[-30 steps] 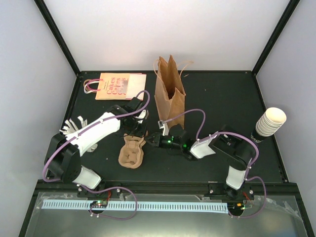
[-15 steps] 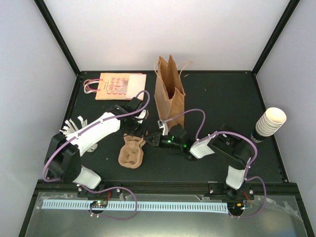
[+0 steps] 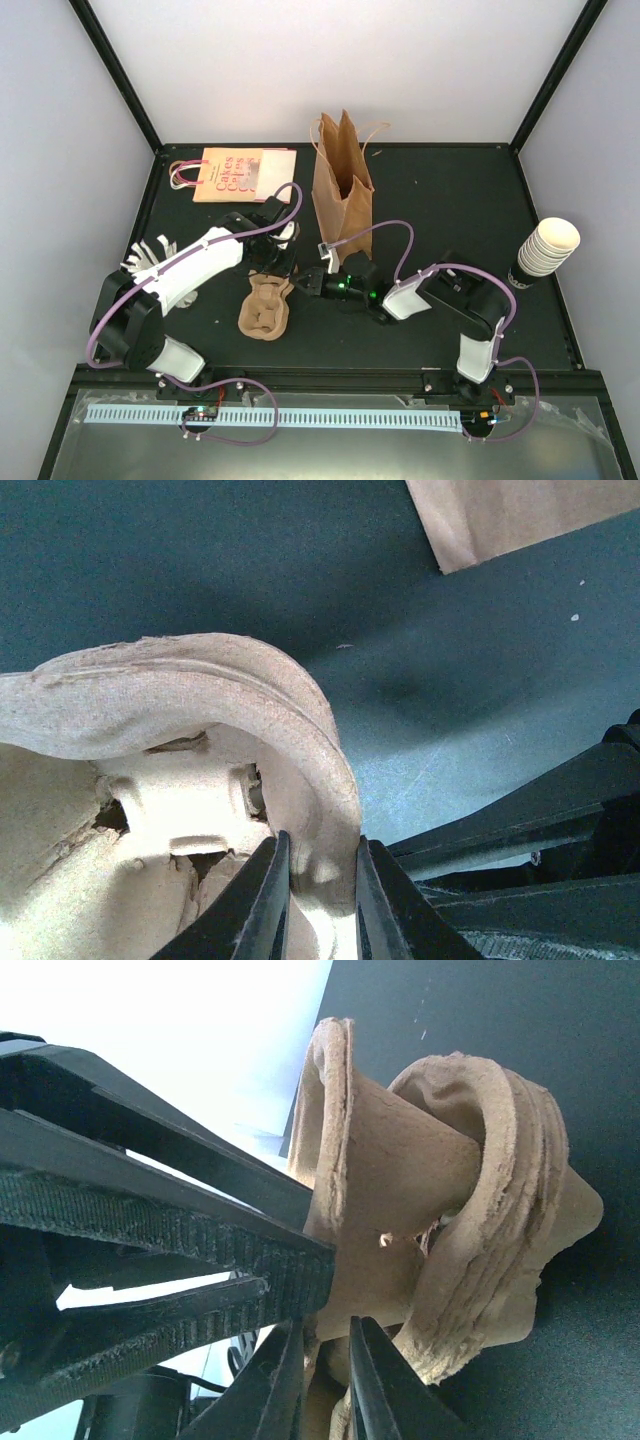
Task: Pack the takeout coffee
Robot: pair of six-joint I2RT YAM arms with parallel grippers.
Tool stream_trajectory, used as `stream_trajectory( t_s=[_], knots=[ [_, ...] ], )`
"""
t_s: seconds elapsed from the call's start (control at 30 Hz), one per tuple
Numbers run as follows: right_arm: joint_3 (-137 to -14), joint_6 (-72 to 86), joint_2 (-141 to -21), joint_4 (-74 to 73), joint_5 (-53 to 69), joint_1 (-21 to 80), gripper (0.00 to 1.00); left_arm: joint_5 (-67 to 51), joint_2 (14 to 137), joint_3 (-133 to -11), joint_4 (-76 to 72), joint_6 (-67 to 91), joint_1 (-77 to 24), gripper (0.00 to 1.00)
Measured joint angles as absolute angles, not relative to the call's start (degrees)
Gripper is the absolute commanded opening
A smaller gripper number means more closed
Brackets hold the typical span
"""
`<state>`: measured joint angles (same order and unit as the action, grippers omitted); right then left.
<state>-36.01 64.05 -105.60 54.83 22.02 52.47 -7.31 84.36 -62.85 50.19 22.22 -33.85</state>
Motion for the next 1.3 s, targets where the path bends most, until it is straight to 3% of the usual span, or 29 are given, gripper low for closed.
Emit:
stream_trajectory(
  t_s=[1.3],
  knots=[
    [-35.9,66.6,-107.7,58.3,23.2,52.0,0.15,-9.2,84.1,-61.2,48.4,22.7,-32.7,0.16]
  ],
)
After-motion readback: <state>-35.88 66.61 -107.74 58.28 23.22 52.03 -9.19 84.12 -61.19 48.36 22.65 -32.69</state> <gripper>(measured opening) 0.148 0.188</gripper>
